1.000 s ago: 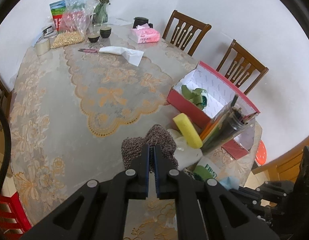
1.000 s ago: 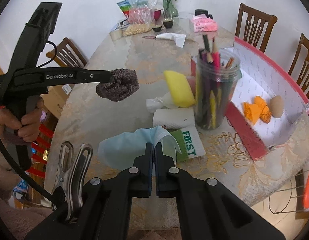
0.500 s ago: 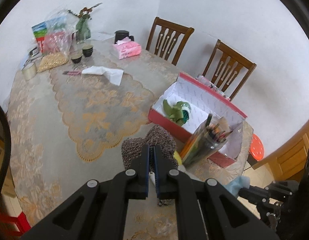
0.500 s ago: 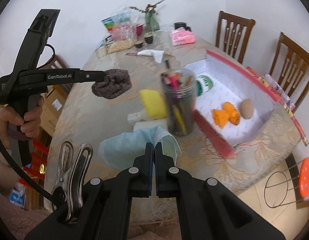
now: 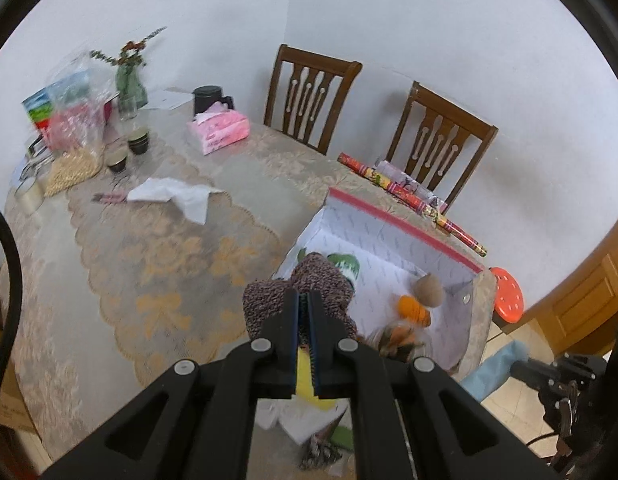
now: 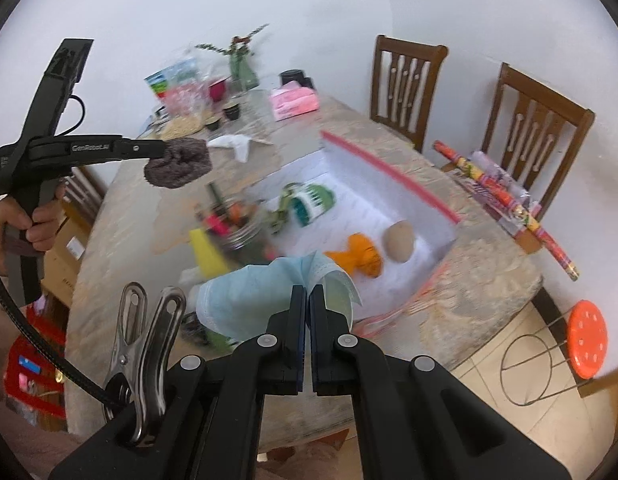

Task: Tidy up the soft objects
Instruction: 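Carry the knit item and blue cloth with both grippers over the box, then lower the knit item and blue cloth into the box with both grippers, then open both grippers to release the knit item and blue cloth, then move both grippers back toward the remaining items on the table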

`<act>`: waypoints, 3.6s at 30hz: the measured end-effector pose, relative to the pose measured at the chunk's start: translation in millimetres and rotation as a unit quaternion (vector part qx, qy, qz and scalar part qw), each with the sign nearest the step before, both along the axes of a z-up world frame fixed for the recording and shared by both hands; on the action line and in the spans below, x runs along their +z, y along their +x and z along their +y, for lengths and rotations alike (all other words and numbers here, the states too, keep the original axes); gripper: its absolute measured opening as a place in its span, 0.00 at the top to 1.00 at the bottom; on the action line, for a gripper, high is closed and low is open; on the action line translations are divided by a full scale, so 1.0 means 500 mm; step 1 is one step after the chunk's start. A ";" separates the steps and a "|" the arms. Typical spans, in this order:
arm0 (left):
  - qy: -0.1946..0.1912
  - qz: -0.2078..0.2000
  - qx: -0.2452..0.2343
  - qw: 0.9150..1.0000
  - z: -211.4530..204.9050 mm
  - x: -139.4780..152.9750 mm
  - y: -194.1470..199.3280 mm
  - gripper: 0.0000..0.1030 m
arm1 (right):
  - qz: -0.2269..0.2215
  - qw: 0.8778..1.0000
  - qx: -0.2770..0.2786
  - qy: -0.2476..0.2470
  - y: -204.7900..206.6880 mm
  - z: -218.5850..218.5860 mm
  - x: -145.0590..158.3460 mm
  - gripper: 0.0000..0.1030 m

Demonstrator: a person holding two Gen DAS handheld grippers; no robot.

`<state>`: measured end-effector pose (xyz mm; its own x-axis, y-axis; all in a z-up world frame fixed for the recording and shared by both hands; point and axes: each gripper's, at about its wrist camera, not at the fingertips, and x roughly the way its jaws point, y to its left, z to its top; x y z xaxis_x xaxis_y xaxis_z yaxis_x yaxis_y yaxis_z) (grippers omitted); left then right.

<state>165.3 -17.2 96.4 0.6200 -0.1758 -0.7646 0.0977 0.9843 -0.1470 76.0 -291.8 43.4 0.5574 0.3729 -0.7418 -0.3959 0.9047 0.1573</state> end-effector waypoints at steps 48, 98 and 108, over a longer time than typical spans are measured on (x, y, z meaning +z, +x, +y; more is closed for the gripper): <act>0.073 0.080 -0.134 0.985 -0.194 -0.257 0.362 0.95 | 0.095 0.993 -0.028 -0.062 0.243 -0.037 -0.197 0.97; 0.049 0.058 0.004 0.997 -0.014 -0.116 0.054 0.73 | 0.008 0.999 -0.037 -0.023 0.053 0.009 -0.082 0.58; 0.022 0.081 0.036 0.996 0.023 -0.147 -0.054 0.73 | 0.010 1.000 -0.017 -0.023 -0.011 0.045 -0.085 0.58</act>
<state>138.2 -5.7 22.9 0.4969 -0.0996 -0.8621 0.0051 0.9937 -0.1119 70.4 -269.3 1.1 0.5536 0.3190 -0.7692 -0.3627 0.9239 0.1221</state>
